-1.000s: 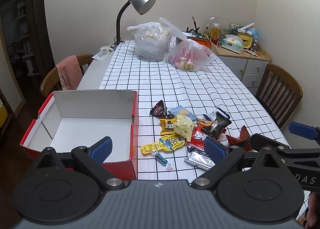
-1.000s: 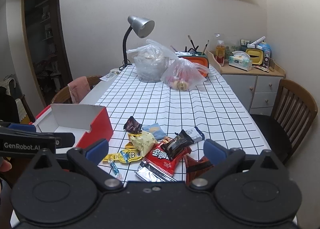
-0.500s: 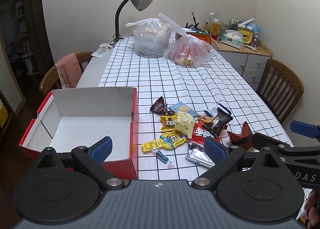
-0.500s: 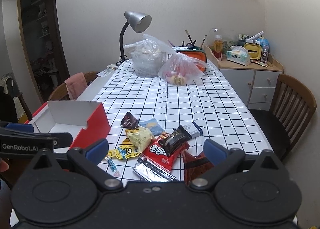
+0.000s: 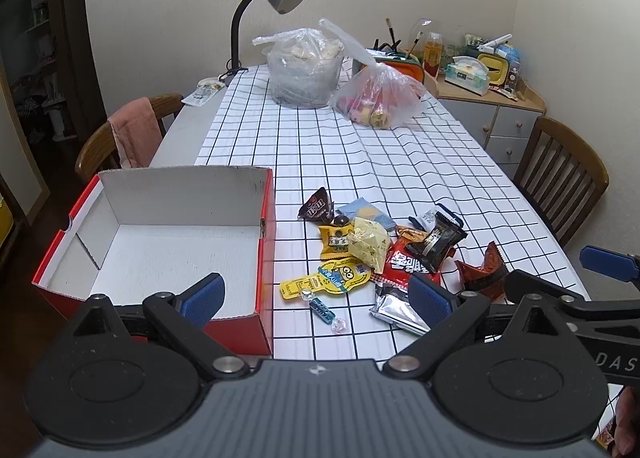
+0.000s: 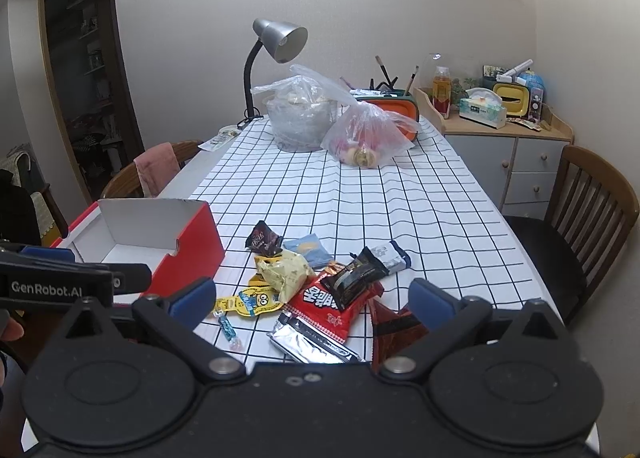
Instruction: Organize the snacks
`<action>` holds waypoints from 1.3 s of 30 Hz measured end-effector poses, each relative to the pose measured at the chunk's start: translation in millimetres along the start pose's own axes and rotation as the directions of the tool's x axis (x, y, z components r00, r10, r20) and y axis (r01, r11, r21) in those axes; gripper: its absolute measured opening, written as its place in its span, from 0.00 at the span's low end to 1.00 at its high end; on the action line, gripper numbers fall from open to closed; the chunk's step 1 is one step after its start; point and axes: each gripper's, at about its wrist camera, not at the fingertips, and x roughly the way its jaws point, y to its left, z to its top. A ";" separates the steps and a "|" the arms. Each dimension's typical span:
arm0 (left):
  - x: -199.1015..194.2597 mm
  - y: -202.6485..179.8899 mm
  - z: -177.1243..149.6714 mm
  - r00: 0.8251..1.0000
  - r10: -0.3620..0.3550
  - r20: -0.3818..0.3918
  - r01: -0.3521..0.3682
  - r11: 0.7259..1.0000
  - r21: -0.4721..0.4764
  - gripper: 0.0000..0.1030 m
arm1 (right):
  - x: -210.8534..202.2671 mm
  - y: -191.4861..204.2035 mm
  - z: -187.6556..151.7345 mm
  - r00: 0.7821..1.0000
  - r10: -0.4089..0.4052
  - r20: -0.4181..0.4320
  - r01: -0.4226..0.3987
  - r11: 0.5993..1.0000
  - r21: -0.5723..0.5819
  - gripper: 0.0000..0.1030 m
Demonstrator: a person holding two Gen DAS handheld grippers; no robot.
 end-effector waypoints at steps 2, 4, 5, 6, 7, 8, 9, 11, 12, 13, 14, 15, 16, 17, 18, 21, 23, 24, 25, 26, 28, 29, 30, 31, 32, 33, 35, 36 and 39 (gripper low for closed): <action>4.6 0.5 -0.2 1.000 0.003 -0.013 -0.003 1.000 -0.005 0.96 | 2.9 -4.6 -1.1 1.000 -0.007 -0.010 0.007 1.000 0.012 1.00; 9.9 -0.8 -1.5 1.000 0.006 -0.030 -0.006 1.000 -0.007 0.96 | 6.5 -10.2 -3.1 1.000 -0.015 -0.024 0.016 0.999 0.028 1.00; 12.9 -1.5 -2.2 0.999 0.007 -0.039 -0.008 1.000 -0.007 0.96 | 8.5 -13.3 -4.4 0.999 -0.020 -0.031 0.021 0.999 0.037 1.00; 15.9 -2.1 -2.6 0.999 0.009 -0.047 -0.009 1.000 -0.007 0.96 | 10.5 -16.4 -6.0 0.999 -0.025 -0.038 0.027 0.999 0.044 1.00; 19.0 -2.8 -3.5 0.998 0.010 -0.056 -0.010 1.000 -0.007 0.96 | 12.6 -18.8 -8.0 0.999 -0.028 -0.045 0.031 0.998 0.050 0.99; 22.4 -3.7 -4.6 0.998 0.009 -0.067 -0.010 1.000 -0.007 0.96 | 14.9 -21.7 -10.0 0.998 -0.031 -0.053 0.034 0.998 0.057 0.99; 25.4 -4.5 -5.7 0.997 0.010 -0.078 -0.011 1.000 -0.007 0.96 | 17.0 -24.4 -12.5 0.997 -0.031 -0.064 0.035 0.997 0.064 0.99; 32.3 -6.3 -8.9 0.994 0.012 -0.104 -0.013 1.000 -0.008 0.96 | 22.1 -30.0 -17.1 0.996 -0.032 -0.086 0.038 0.996 0.074 0.99; 35.8 -7.6 -10.5 0.993 0.012 -0.115 -0.013 1.000 -0.008 0.96 | 24.5 -32.3 -19.0 0.995 -0.034 -0.097 0.042 0.996 0.079 0.99; 38.8 -8.8 -11.5 0.992 0.014 -0.124 -0.015 1.000 -0.008 0.96 | 26.6 -34.6 -20.7 0.994 -0.034 -0.107 0.043 0.996 0.083 0.98; 41.4 -10.1 -12.0 0.991 0.015 -0.130 -0.015 1.000 -0.006 0.95 | 29.0 -37.3 -22.0 0.993 -0.034 -0.116 0.044 0.995 0.087 0.98; 44.1 -11.5 -12.3 0.991 0.015 -0.134 -0.016 1.000 -0.004 0.95 | 31.5 -40.1 -23.1 0.992 -0.038 -0.123 0.049 0.995 0.090 0.98; 47.0 -12.7 -11.9 0.991 0.018 -0.136 -0.019 1.000 -0.005 0.95 | 33.7 -43.2 -24.3 0.991 -0.044 -0.127 0.056 0.994 0.091 0.98; 50.5 -13.9 -11.1 0.990 0.023 -0.140 -0.024 1.000 -0.007 0.95 | 36.7 -45.9 -24.9 0.990 -0.051 -0.132 0.063 0.994 0.090 0.98; 54.2 -14.3 -10.0 0.989 0.024 -0.145 -0.026 1.000 -0.011 0.95 | 40.0 -48.9 -25.3 0.989 -0.058 -0.135 0.070 0.993 0.091 0.98; 66.7 -18.0 -7.2 0.987 0.032 -0.155 -0.036 0.999 -0.023 0.95 | 52.6 -59.7 -24.0 0.985 -0.083 -0.151 0.099 0.990 0.100 0.98; 75.3 -21.4 -5.7 0.986 0.039 -0.164 -0.044 0.999 -0.029 0.95 | 64.8 -69.5 -22.4 0.980 -0.094 -0.176 0.116 0.986 0.121 0.98; 79.2 -22.9 -4.9 0.985 0.041 -0.169 -0.047 0.998 -0.032 0.93 | 71.4 -74.4 -21.1 0.977 -0.099 -0.189 0.126 0.983 0.135 0.98; 83.8 -24.0 -3.8 0.984 0.043 -0.173 -0.050 0.998 -0.037 0.92 | 77.1 -79.8 -20.3 0.974 -0.103 -0.200 0.134 0.979 0.152 0.98; 88.8 -24.8 -2.6 0.982 0.049 -0.180 -0.058 0.997 -0.047 0.92 | 83.5 -85.2 -19.2 0.971 -0.108 -0.211 0.146 0.974 0.171 0.98; 99.3 -23.1 0.2 0.978 0.050 -0.200 -0.068 0.994 -0.084 0.91 | 96.4 -96.6 -16.4 0.964 -0.122 -0.237 0.174 0.961 0.214 0.98; 105.1 -21.8 1.6 0.976 0.052 -0.213 -0.076 0.992 -0.103 0.90 | 103.6 -101.5 -15.6 0.960 -0.121 -0.253 0.183 0.955 0.235 0.98; 110.6 -20.7 3.2 0.973 0.054 -0.226 -0.082 0.990 -0.119 0.88 | 110.5 -106.2 -15.5 0.955 -0.120 -0.273 0.192 0.947 0.256 0.98; 115.6 -20.7 4.2 0.970 0.056 -0.235 -0.088 0.988 -0.128 0.86 | 117.2 -109.9 -16.1 0.948 -0.129 -0.291 0.211 0.939 0.271 0.97; 120.2 -21.1 5.2 0.968 0.062 -0.243 -0.097 0.986 -0.134 0.85 | 123.4 -113.1 -16.7 0.942 -0.138 -0.306 0.229 0.931 0.284 0.96; 124.0 -21.9 6.4 0.966 0.071 -0.250 -0.108 0.985 -0.138 0.85 | 128.9 -116.0 -17.1 0.937 -0.139 -0.321 0.240 0.922 0.302 0.96; 131.3 -23.7 8.1 0.962 0.074 -0.262 -0.116 0.982 -0.149 0.83 | 139.7 -123.3 -18.3 0.925 -0.127 -0.359 0.265 0.892 0.367 0.94; 134.9 -24.3 8.9 0.960 0.073 -0.272 -0.119 0.981 -0.156 0.80 | 144.2 -127.2 -19.6 0.920 -0.115 -0.375 0.274 0.872 0.405 0.94; 148.0 -25.9 9.9 0.948 0.065 -0.313 -0.124 0.977 -0.173 0.66 | 156.1 -135.2 -23.7 0.906 -0.091 -0.413 0.305 0.817 0.489 0.93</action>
